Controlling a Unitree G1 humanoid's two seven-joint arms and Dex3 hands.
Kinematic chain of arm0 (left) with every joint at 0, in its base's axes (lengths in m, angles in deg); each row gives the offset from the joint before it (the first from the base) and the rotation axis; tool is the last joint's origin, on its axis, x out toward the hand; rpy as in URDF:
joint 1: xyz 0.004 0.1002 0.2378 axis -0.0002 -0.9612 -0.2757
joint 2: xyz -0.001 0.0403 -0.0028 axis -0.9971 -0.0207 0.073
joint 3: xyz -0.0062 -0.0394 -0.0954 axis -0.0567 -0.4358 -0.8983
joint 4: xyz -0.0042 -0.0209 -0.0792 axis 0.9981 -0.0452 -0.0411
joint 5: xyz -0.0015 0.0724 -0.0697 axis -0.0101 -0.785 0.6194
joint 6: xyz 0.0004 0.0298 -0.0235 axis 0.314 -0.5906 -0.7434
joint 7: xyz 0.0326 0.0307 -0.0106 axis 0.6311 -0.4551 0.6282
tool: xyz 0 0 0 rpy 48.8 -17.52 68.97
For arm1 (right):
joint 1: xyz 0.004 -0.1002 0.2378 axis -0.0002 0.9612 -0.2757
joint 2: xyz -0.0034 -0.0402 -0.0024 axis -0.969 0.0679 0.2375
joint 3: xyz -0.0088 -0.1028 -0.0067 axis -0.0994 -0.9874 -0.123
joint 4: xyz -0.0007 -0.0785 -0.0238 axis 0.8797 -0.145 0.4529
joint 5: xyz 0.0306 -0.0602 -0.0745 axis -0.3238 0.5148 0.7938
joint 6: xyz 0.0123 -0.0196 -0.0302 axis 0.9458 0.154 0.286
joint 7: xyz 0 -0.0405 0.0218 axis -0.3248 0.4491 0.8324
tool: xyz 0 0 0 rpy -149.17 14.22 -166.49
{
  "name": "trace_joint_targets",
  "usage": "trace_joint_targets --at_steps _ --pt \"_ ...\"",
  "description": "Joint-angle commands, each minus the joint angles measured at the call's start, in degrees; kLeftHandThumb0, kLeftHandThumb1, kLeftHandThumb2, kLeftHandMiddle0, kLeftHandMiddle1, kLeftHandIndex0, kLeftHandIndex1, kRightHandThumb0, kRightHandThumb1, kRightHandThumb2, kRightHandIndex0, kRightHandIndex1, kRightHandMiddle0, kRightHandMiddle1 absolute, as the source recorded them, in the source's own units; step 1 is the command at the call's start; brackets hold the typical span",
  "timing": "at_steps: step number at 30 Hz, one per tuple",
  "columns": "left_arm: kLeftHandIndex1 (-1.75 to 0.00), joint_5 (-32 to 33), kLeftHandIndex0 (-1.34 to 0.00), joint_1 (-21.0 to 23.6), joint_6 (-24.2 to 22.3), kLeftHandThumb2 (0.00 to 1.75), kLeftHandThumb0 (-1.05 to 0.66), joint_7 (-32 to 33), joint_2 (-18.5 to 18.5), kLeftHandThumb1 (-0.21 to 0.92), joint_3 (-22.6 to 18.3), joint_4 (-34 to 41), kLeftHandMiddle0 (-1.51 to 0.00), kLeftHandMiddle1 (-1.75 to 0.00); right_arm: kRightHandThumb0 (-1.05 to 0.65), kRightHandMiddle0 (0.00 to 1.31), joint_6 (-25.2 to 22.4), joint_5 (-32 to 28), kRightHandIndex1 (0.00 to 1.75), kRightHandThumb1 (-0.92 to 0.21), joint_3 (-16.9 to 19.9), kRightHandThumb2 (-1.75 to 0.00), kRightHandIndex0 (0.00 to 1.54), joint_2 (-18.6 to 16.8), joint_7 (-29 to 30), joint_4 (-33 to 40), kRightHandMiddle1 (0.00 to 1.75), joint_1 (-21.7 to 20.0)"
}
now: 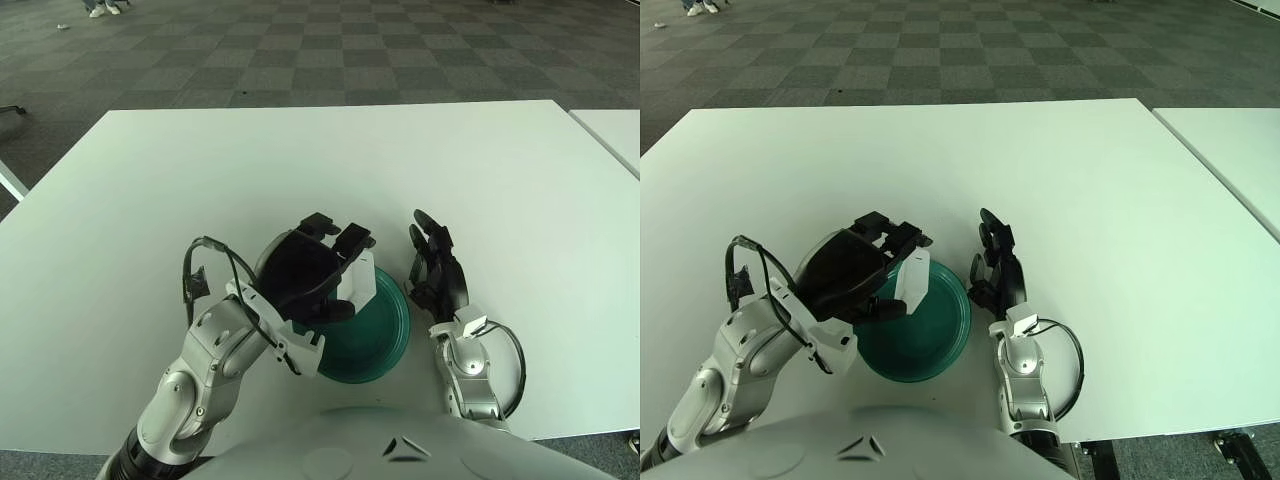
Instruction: Put the charger into the plate.
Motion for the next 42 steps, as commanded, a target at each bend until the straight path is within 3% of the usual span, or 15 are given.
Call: trace_joint_targets --at_steps 1,8,17,38,41,42 --pt "-0.40 0.35 0.00 1.44 0.38 0.96 -1.05 -3.50 -0.86 0.92 -1.14 1.06 -0.11 -0.11 -0.78 0.00 -2.70 0.41 0.00 -0.92 0.34 -0.97 0.17 2.15 -0.30 -7.69 0.53 6.99" --pt "-0.23 1.77 0.00 1.80 0.57 0.99 -1.05 -6.24 -0.82 0.92 -1.85 1.40 -0.06 -0.05 -0.78 0.00 -4.29 -1.20 0.01 -0.92 0.13 -0.98 0.19 2.11 -1.28 -6.32 0.53 7.25" --pt "-0.18 2.37 0.00 2.31 1.06 1.00 -1.05 -8.54 -0.68 0.92 -2.48 1.67 -0.04 -0.02 -0.77 0.00 -5.39 -1.67 0.01 -0.92 0.09 -0.98 0.19 1.82 -1.38 -5.10 0.54 7.45" --pt "-0.19 2.16 0.00 3.04 1.14 0.96 -1.05 -8.82 -0.40 0.92 -4.79 2.47 -0.07 -0.02 -0.77 0.00 -4.32 -1.44 0.01 -0.92 0.01 -0.97 0.20 1.34 -1.09 -4.68 0.59 7.72" --pt "-0.24 2.70 0.00 1.52 -1.66 0.94 -1.05 -4.89 2.67 0.92 -7.78 2.54 -0.09 -0.02 -0.77 0.00 -4.86 -1.65 0.01 -0.92 -0.09 -0.95 0.20 0.66 -0.58 -4.46 0.61 7.70" --pt "-0.34 3.99 0.00 0.63 -3.09 0.93 -1.05 -3.29 4.19 0.92 -9.20 2.50 -0.12 -0.03 -0.77 0.00 -5.06 -1.81 0.01 -0.92 -0.13 -0.94 0.21 0.54 -0.56 -4.41 0.63 7.68"
